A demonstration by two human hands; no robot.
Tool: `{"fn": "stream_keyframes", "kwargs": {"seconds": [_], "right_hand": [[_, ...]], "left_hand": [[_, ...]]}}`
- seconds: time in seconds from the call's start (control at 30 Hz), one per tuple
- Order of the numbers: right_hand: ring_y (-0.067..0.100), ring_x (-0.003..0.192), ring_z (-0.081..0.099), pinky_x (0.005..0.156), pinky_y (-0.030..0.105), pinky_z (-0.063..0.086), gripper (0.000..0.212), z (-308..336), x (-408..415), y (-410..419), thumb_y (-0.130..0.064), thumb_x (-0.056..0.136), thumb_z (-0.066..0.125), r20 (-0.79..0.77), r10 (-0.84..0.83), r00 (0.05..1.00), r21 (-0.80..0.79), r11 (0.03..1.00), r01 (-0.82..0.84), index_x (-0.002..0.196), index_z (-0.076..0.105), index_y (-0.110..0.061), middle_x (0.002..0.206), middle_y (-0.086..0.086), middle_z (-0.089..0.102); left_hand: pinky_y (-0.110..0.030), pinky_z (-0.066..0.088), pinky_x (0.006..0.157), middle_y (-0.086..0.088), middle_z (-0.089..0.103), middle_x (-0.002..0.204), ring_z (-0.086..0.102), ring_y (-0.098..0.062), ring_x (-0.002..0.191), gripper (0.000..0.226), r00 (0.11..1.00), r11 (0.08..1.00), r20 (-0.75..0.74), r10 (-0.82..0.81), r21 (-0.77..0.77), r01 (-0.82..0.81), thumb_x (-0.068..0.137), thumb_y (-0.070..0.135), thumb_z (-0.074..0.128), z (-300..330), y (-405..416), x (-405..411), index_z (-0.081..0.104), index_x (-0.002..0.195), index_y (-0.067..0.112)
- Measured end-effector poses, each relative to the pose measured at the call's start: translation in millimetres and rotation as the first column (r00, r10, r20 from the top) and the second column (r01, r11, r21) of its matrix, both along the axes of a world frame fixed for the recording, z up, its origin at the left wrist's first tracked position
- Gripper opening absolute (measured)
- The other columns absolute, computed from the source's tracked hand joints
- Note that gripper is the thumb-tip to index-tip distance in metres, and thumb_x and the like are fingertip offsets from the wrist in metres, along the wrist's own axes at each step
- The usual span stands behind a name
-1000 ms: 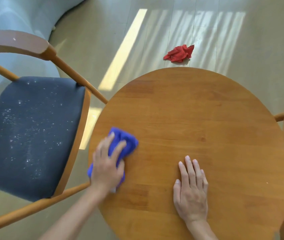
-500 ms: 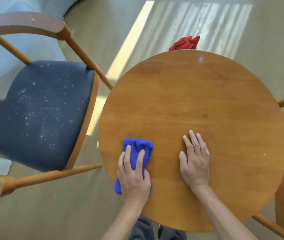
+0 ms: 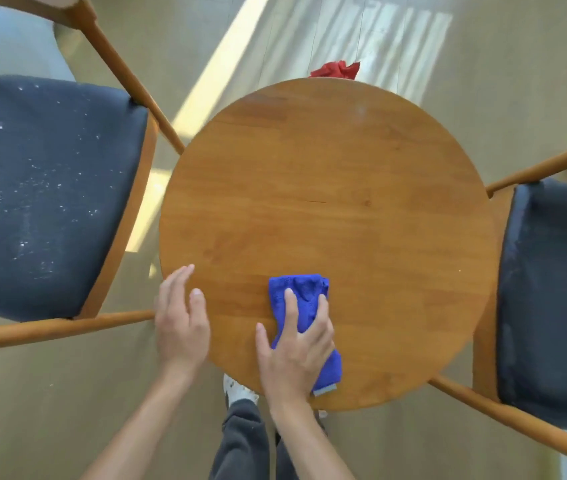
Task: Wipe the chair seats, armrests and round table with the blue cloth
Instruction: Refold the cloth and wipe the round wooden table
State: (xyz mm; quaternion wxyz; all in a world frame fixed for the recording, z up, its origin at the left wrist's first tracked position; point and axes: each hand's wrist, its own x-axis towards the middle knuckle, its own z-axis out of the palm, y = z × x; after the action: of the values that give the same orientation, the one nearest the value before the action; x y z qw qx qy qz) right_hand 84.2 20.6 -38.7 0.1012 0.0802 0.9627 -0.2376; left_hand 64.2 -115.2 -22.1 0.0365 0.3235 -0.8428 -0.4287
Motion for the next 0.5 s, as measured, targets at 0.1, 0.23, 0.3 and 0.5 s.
{"fn": "stream_keyframes", "kwargs": {"seconds": [0.1, 0.23, 0.3, 0.5], "right_hand": [[0.033, 0.098, 0.064, 0.075, 0.039, 0.054, 0.045, -14, 15, -6, -0.02, 0.073, 0.078, -0.142, 0.181, 0.973, 0.046, 0.983, -0.177, 0.115, 0.067, -0.033, 0.126, 0.018, 0.06], [0.026, 0.094, 0.061, 0.075, 0.033, 0.051, 0.034, -22, 43, 55, -0.013, 0.089, 0.057, -0.331, 0.487, 0.808, 0.058, 0.865, -0.498, 0.113, 0.063, -0.036, 0.129, 0.012, 0.054], [0.026, 0.094, 0.058, 0.077, 0.032, 0.05, 0.033, -23, 39, 110, -0.013, 0.089, 0.057, -0.376, 0.572, 0.73, 0.085, 0.805, -0.587, 0.11, 0.068, -0.036, 0.131, 0.011, 0.051], [0.042, 0.098, 0.062, 0.086, 0.046, 0.051, 0.044, -22, -91, 267, -0.001, 0.071, 0.075, -0.386, 0.301, 0.872, 0.226, 0.947, -0.227, 0.114, 0.072, -0.013, 0.128, 0.026, 0.056]], "left_hand": [[-0.041, 0.03, 0.112, -0.011, 0.05, 0.136, 0.042, -0.024, 0.129, 0.046, 0.998, 0.991, 0.011, -0.067, -0.113, 0.068, 0.09, 0.023, 0.036, -12, -17, -22, 0.054, 0.131, 0.009], [-0.046, 0.023, 0.112, -0.018, 0.044, 0.142, 0.036, -0.036, 0.134, 0.051, 0.97, 0.947, 0.11, -0.216, -0.22, 0.236, 0.086, 0.023, 0.038, -22, 15, -42, 0.053, 0.131, 0.003], [-0.051, 0.022, 0.111, -0.016, 0.04, 0.147, 0.031, -0.036, 0.138, 0.053, 0.941, 0.906, 0.153, -0.3, -0.261, 0.332, 0.085, 0.025, 0.039, -27, 37, -47, 0.052, 0.133, 0.006], [-0.052, 0.003, 0.117, -0.009, 0.019, 0.157, 0.008, -0.031, 0.147, 0.066, 0.851, 0.757, 0.283, -0.442, -0.392, 0.523, 0.086, 0.051, 0.032, -53, 73, -58, 0.041, 0.144, 0.02]]}}
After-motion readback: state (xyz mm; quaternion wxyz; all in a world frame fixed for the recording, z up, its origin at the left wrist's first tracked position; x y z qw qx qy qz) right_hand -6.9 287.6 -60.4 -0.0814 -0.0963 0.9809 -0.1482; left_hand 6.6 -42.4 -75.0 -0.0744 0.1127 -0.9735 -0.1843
